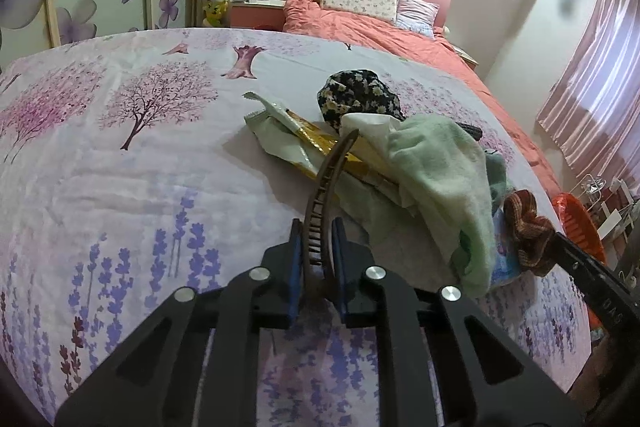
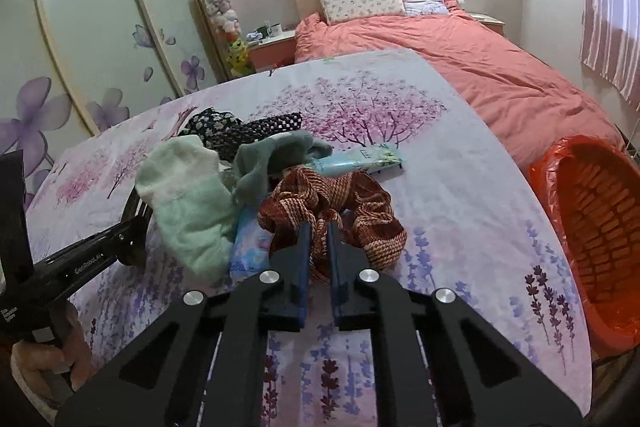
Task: Collect trash
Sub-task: 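Grasp the black hair clip with the left tool while the right tool grasps the plaid scrunchie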
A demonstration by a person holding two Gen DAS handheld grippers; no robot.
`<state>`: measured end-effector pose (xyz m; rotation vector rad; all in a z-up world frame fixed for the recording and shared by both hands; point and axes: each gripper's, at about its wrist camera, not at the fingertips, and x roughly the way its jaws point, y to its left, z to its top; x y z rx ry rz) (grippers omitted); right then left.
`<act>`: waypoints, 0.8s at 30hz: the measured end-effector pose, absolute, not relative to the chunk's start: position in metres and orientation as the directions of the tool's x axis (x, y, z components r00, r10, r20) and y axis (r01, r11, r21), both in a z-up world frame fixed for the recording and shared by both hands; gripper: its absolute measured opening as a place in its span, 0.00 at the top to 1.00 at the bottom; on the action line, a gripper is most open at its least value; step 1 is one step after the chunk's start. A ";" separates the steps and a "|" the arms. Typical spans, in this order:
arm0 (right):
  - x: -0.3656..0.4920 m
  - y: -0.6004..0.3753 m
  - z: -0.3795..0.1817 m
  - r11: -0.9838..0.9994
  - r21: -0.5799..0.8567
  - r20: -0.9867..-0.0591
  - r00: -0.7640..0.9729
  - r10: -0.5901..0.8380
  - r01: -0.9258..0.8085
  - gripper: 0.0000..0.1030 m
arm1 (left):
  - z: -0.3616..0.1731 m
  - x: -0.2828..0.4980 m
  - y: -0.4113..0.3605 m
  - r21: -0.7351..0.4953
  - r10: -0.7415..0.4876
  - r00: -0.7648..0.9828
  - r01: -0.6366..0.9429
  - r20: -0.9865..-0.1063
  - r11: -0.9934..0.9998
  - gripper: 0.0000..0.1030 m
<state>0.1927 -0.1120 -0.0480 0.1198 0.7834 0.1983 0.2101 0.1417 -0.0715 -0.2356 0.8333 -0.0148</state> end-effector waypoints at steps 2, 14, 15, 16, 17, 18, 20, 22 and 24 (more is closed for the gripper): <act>0.196 -0.107 -0.053 0.977 0.165 -0.702 0.679 0.213 -0.136 0.90 | -0.071 0.210 0.139 -0.209 -0.103 0.676 -0.078 -0.730 0.975 0.79; 0.203 -0.101 -0.063 0.977 0.137 -0.732 0.648 0.212 -0.164 0.81 | -0.073 0.205 0.134 -0.191 -0.105 0.679 -0.053 -0.726 0.980 0.72; 0.203 -0.103 -0.062 0.976 0.144 -0.730 0.647 0.218 -0.166 0.82 | -0.074 0.206 0.134 -0.191 -0.102 0.678 -0.059 -0.728 0.980 0.73; 0.201 -0.106 -0.062 0.975 0.148 -0.728 0.649 0.220 -0.165 0.85 | -0.074 0.207 0.135 -0.195 -0.103 0.677 -0.061 -0.729 0.979 0.81; 0.200 -0.108 -0.061 0.975 0.151 -0.726 0.651 0.221 -0.163 0.87 | -0.075 0.208 0.136 -0.204 -0.109 0.674 -0.063 -0.731 0.977 0.82; 0.199 -0.110 -0.060 0.975 0.152 -0.722 0.656 0.220 -0.160 0.87 | -0.075 0.208 0.138 -0.213 -0.115 0.674 -0.064 -0.729 0.975 0.83; 0.195 -0.113 -0.057 0.976 0.154 -0.713 0.666 0.220 -0.157 0.88 | -0.074 0.208 0.138 -0.208 -0.110 0.676 -0.066 -0.729 0.976 0.85; 0.192 -0.117 -0.052 0.975 0.162 -0.701 0.677 0.224 -0.154 0.88 | -0.072 0.206 0.139 -0.209 -0.112 0.681 -0.062 -0.724 0.976 0.85; 0.188 -0.120 -0.047 0.973 0.167 -0.688 0.689 0.229 -0.157 0.88 | -0.069 0.203 0.140 -0.207 -0.111 0.687 -0.058 -0.718 0.977 0.85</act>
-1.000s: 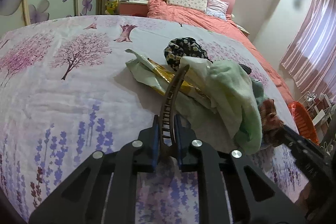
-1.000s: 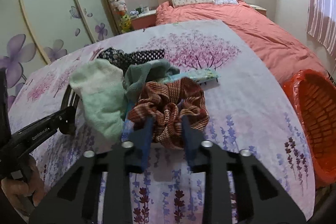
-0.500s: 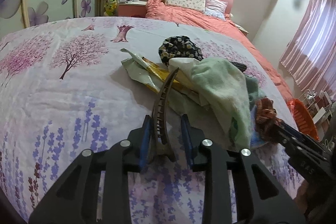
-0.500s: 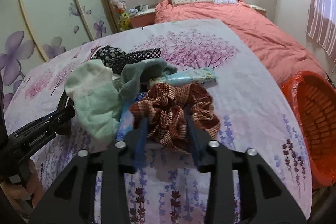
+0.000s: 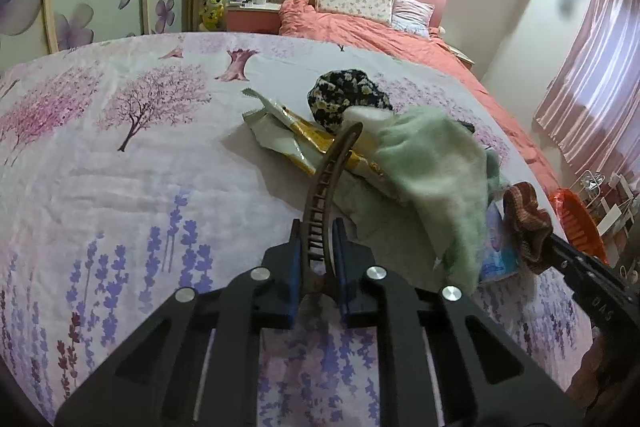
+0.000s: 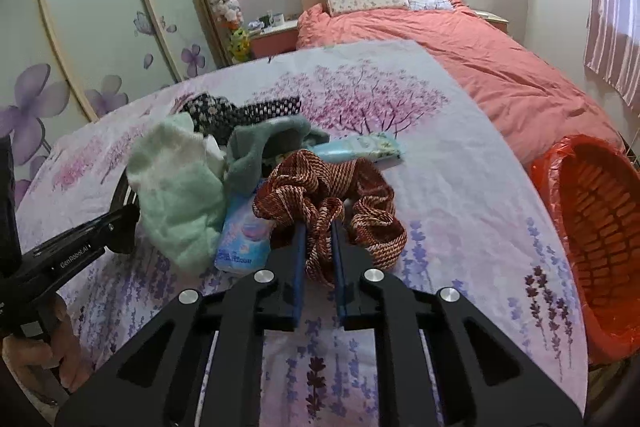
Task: Collect trash
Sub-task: 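Grasp the black hair clip with the left tool while the right tool grasps the plaid scrunchie, then carry clip and scrunchie over the orange basket and open both tools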
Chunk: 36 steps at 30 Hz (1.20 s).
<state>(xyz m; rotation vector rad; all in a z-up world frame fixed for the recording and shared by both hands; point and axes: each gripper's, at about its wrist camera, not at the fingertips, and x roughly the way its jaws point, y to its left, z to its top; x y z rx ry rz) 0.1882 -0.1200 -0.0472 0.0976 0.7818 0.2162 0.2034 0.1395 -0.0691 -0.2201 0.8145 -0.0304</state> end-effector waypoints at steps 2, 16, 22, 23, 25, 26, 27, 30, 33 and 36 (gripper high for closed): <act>0.185 -0.122 -0.042 0.972 0.171 -0.677 0.698 0.234 -0.160 0.88 | -0.065 0.201 0.138 -0.199 -0.110 0.693 -0.049 -0.712 0.979 0.85; 0.162 -0.152 0.001 0.970 0.197 -0.561 0.795 0.230 -0.142 0.88 | -0.017 0.182 0.141 -0.196 -0.090 0.742 -0.057 -0.664 0.979 0.85; 0.149 -0.173 0.020 0.974 0.199 -0.507 0.840 0.195 -0.106 0.88 | 0.012 0.174 0.122 -0.190 -0.116 0.766 -0.008 -0.632 0.982 0.85; 0.147 -0.176 0.022 0.975 0.198 -0.499 0.846 0.188 -0.099 0.88 | 0.015 0.173 0.119 -0.192 -0.124 0.768 0.002 -0.628 0.981 0.85; 0.140 -0.182 0.029 0.978 0.192 -0.481 0.861 0.167 -0.082 0.88 | 0.023 0.171 0.108 -0.202 -0.153 0.771 0.033 -0.618 0.979 0.85; 0.138 -0.185 0.031 0.979 0.188 -0.473 0.867 0.156 -0.074 0.88 | 0.025 0.170 0.104 -0.205 -0.163 0.772 0.044 -0.614 0.978 0.85; 0.134 -0.189 0.035 0.981 0.183 -0.462 0.876 0.141 -0.062 0.88 | 0.029 0.168 0.096 -0.209 -0.179 0.774 0.062 -0.608 0.976 0.85; 0.125 -0.203 0.041 0.984 0.178 -0.439 0.892 0.108 -0.032 0.88 | 0.037 0.165 0.079 -0.215 -0.216 0.774 0.106 -0.595 0.971 0.85; 0.117 -0.219 0.044 0.983 0.182 -0.420 0.905 0.071 0.007 0.88 | 0.045 0.161 0.052 -0.217 -0.261 0.771 0.162 -0.580 0.963 0.85; 0.110 -0.237 0.045 0.981 0.190 -0.407 0.913 0.036 0.046 0.88 | 0.051 0.159 0.026 -0.228 -0.309 0.760 0.215 -0.572 0.950 0.85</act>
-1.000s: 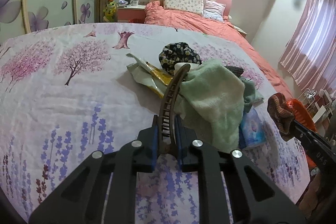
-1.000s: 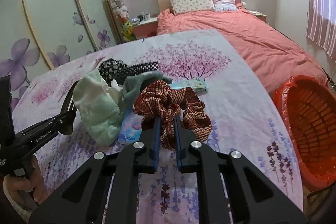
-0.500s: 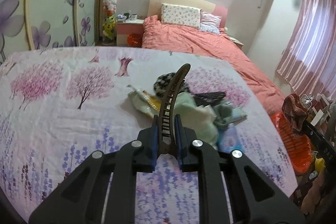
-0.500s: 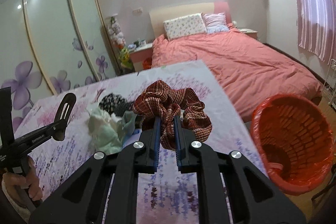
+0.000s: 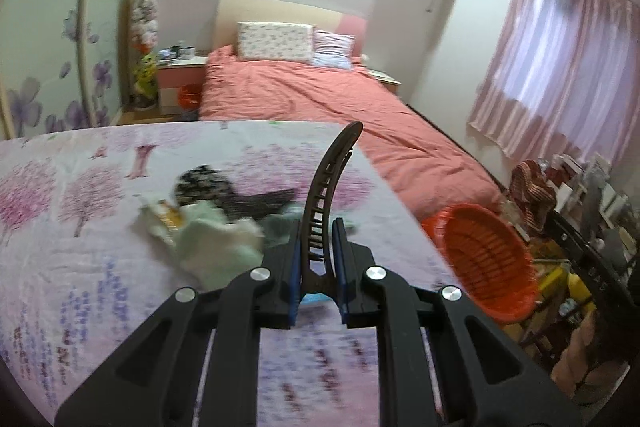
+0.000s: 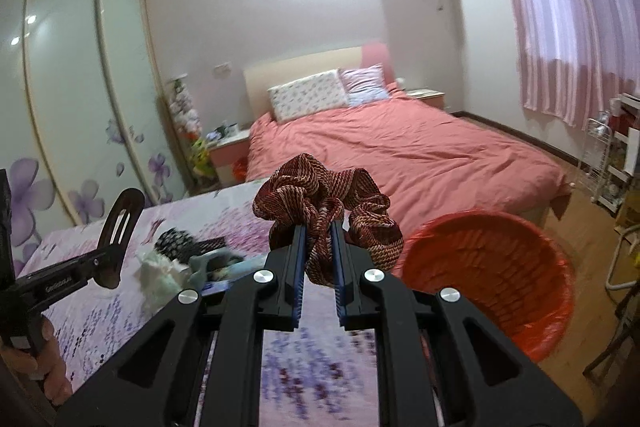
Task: Collect trash
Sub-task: 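Carry clip and scrunchie over the orange basket and open both tools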
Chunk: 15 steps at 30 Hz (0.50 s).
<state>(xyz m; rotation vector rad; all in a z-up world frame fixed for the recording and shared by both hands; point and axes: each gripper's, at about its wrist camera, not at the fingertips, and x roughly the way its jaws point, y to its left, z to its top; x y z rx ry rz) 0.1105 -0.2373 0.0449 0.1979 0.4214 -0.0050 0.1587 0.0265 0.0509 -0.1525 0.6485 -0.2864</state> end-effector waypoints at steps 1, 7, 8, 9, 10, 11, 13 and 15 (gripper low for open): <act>0.108 -0.246 0.045 0.979 0.192 -0.402 0.915 0.017 0.065 0.88 | 0.052 0.158 0.020 -0.232 -0.323 0.755 0.229 -0.570 0.945 0.85; 0.106 -0.278 0.038 0.967 0.209 -0.400 0.915 -0.054 0.148 0.88 | 0.056 0.158 -0.043 -0.242 -0.421 0.713 0.345 -0.560 0.907 0.85; 0.107 -0.284 0.036 0.964 0.213 -0.402 0.914 -0.063 0.160 0.88 | 0.055 0.157 -0.050 -0.241 -0.431 0.707 0.359 -0.560 0.902 0.85; 0.107 -0.288 0.035 0.962 0.216 -0.403 0.913 -0.070 0.169 0.88 | 0.055 0.157 -0.063 -0.240 -0.448 0.697 0.380 -0.560 0.893 0.85; 0.108 -0.293 0.032 0.959 0.221 -0.406 0.911 -0.077 0.179 0.88 | 0.054 0.158 -0.071 -0.239 -0.457 0.690 0.393 -0.561 0.888 0.85; 0.110 -0.297 0.030 0.956 0.225 -0.409 0.909 -0.082 0.188 0.88 | 0.053 0.159 -0.083 -0.239 -0.471 0.679 0.412 -0.564 0.879 0.85; 0.114 -0.307 0.025 0.951 0.232 -0.418 0.903 -0.094 0.206 0.88 | 0.049 0.162 -0.106 -0.237 -0.494 0.656 0.445 -0.571 0.864 0.85; 0.119 -0.318 0.019 0.945 0.237 -0.430 0.897 -0.104 0.223 0.88 | 0.045 0.164 -0.124 -0.234 -0.510 0.638 0.469 -0.577 0.852 0.85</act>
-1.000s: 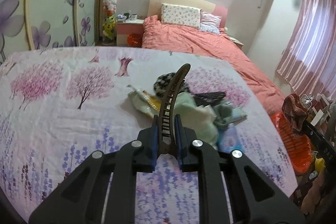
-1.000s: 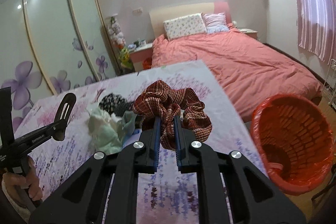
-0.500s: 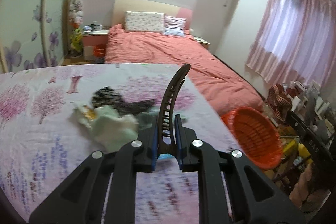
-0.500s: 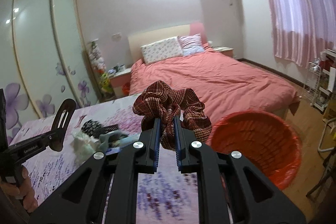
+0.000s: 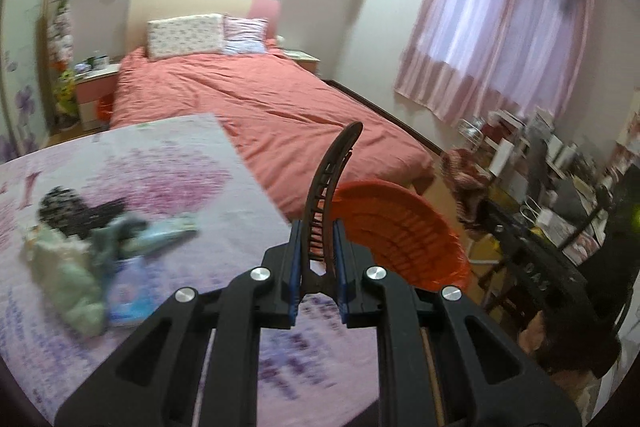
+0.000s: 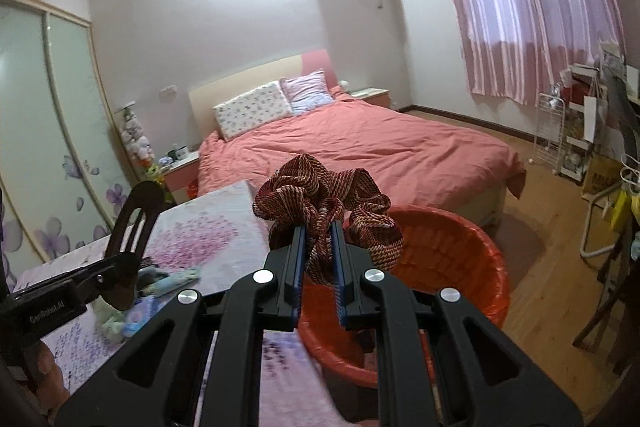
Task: Collect trash
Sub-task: 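Carry clip and scrunchie over the orange basket and open both tools, then move both tools back over the remaining items on the bed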
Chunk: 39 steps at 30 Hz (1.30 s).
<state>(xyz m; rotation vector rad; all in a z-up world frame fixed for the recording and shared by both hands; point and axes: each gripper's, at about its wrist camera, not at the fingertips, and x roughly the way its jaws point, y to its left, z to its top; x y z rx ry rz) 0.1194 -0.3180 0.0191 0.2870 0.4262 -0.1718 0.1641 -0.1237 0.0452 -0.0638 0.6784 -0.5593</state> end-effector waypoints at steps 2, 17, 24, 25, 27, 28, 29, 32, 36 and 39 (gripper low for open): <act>0.120 -0.327 0.014 0.941 0.243 -0.439 0.891 -0.111 0.237 0.88 | 0.039 0.169 -0.148 -0.225 -0.524 0.617 0.497 -0.587 0.838 0.85; 0.139 -0.384 -0.020 0.874 0.373 -0.506 0.858 -0.090 0.311 0.80 | -0.023 0.215 -0.249 -0.219 -0.542 0.487 0.572 -0.685 0.791 0.83; 0.136 -0.384 -0.024 0.868 0.364 -0.522 0.846 -0.111 0.338 0.59 | -0.040 0.228 -0.237 -0.207 -0.492 0.500 0.520 -0.713 0.829 0.61; 0.133 -0.383 -0.023 0.869 0.354 -0.524 0.843 -0.122 0.346 0.56 | -0.040 0.229 -0.231 -0.205 -0.484 0.505 0.511 -0.714 0.835 0.60; 0.133 -0.382 -0.022 0.869 0.341 -0.528 0.838 -0.138 0.358 0.52 | -0.038 0.228 -0.220 -0.193 -0.467 0.522 0.494 -0.714 0.848 0.58; 0.130 -0.379 -0.021 0.869 0.335 -0.530 0.835 -0.147 0.365 0.49 | -0.037 0.228 -0.215 -0.186 -0.459 0.530 0.488 -0.712 0.853 0.55; 0.132 -0.383 -0.020 0.869 0.329 -0.532 0.833 -0.153 0.370 0.48 | -0.036 0.226 -0.208 -0.177 -0.448 0.543 0.478 -0.710 0.860 0.54; 0.131 -0.374 -0.015 0.875 0.301 -0.531 0.829 -0.176 0.378 0.42 | -0.029 0.219 -0.188 -0.149 -0.410 0.582 0.443 -0.702 0.884 0.45; 0.134 -0.356 -0.007 0.896 0.259 -0.532 0.827 -0.180 0.362 0.38 | -0.022 0.207 -0.151 -0.109 -0.355 0.633 0.393 -0.688 0.913 0.40; 0.136 -0.340 -0.004 0.910 0.240 -0.536 0.828 -0.165 0.337 0.38 | -0.018 0.201 -0.127 -0.089 -0.320 0.660 0.358 -0.680 0.929 0.38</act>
